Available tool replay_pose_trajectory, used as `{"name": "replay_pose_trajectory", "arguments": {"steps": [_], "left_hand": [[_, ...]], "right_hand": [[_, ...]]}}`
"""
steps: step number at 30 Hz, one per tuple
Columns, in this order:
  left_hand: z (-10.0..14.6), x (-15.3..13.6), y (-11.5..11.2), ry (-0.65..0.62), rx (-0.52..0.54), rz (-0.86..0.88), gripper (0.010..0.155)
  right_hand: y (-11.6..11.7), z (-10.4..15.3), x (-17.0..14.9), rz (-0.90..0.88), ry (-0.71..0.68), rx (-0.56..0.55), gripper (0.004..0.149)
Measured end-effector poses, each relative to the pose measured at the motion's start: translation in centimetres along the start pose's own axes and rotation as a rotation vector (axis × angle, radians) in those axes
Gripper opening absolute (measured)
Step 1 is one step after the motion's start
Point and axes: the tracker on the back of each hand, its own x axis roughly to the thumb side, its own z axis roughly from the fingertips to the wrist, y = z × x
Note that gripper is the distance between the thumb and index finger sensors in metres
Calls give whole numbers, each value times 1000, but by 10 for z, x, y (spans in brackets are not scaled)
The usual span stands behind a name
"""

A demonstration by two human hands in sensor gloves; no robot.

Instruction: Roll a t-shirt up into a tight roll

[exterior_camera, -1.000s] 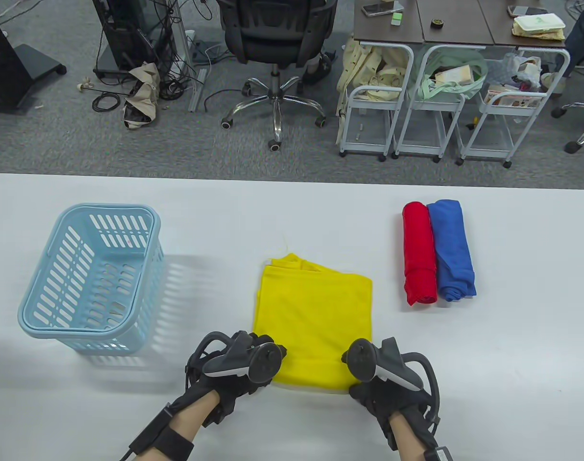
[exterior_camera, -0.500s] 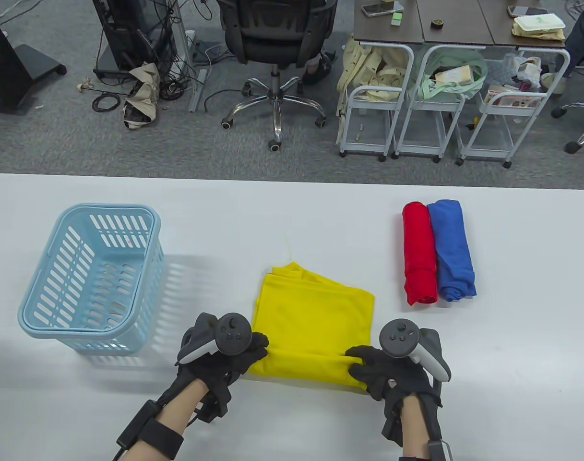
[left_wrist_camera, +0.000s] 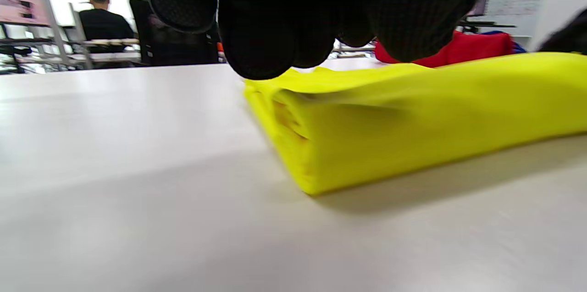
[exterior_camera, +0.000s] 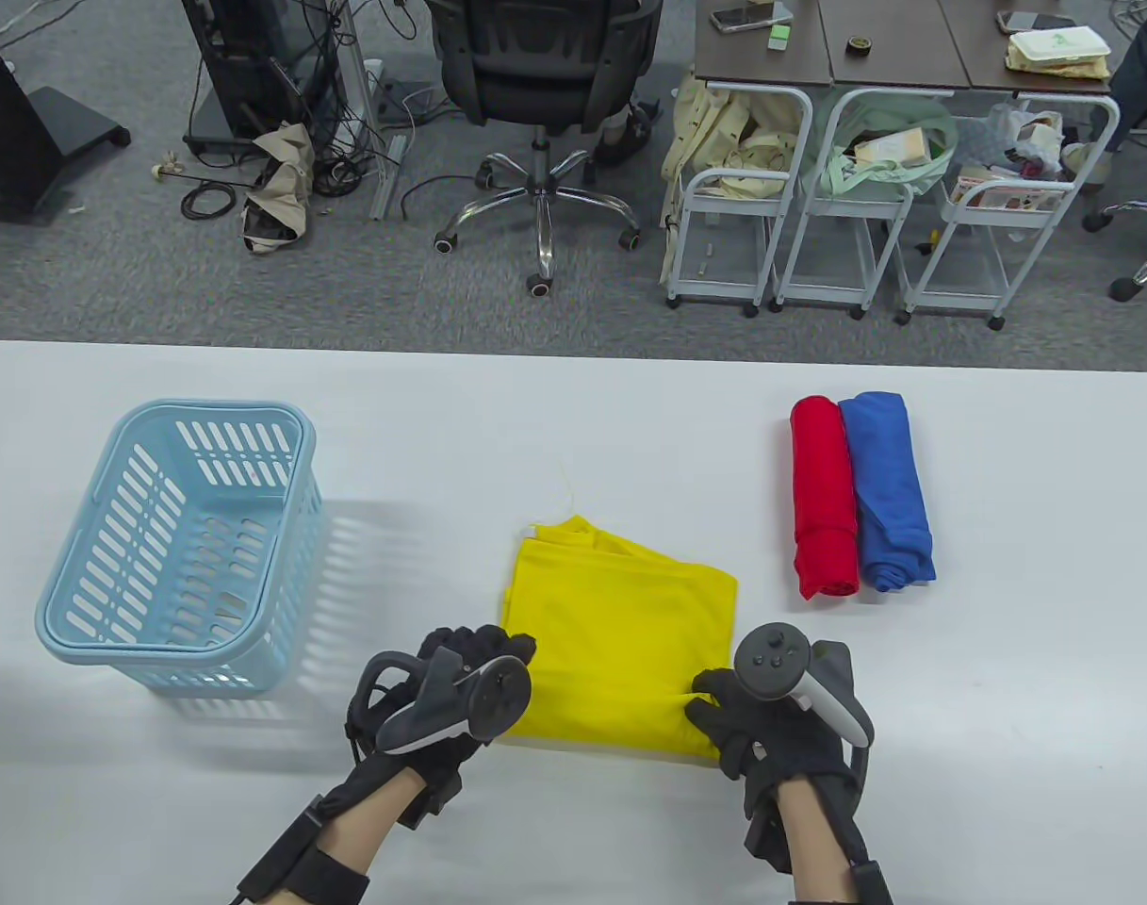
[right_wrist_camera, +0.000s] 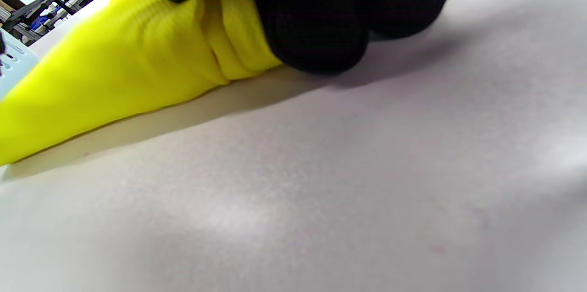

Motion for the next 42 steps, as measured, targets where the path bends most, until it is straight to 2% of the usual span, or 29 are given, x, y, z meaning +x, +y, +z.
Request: {"name": "replay_pose_trajectory", "arguments": {"steps": [1,3,7,8,9,13,14,18,20,24,28,33,36,37,40,42], "left_hand": [[-1,8,-7,-69,-55,-13,56],[-4,18,-19,-97,-161,-73,62],[-7,25,-21,-98,-135,-174,68],[-8,25,-22,-93,-138,-164,69],[-9,23,-23,-90,-144,-164,71],[-13,13,-25,-83,-170,-122,73],[-13,11,-25,-80,-171,-121,72],[-15,1,-26,-67,-166,-82,66],[-15,-2,-25,-80,-126,-53,60],[-14,-9,-19,-75,-98,19,49],[-15,-22,-16,-61,-107,144,47],[-15,-49,-18,6,-181,412,47],[-15,-58,-22,58,-180,494,48],[-15,-58,-22,90,-159,451,49],[-14,-54,-21,166,-122,165,52],[-11,-51,-16,192,-73,63,54]], "right_hand": [[0,1,0,13,7,-8,59],[-2,5,1,74,37,-39,60],[-7,17,6,295,157,-169,68],[-8,21,9,345,158,-203,70],[-10,25,14,362,103,-217,71],[-7,36,39,317,-214,-179,62],[-3,36,43,321,-250,-156,61],[24,20,46,465,-193,-21,76],[23,18,45,458,-178,-32,79],[23,15,45,499,-128,-93,69],[16,13,44,414,-142,-107,54],[7,8,21,38,-223,4,52],[10,1,15,32,-174,39,51],[10,1,17,34,-157,24,52],[9,3,18,113,-100,-17,57],[10,3,18,108,-98,-18,58]]}}
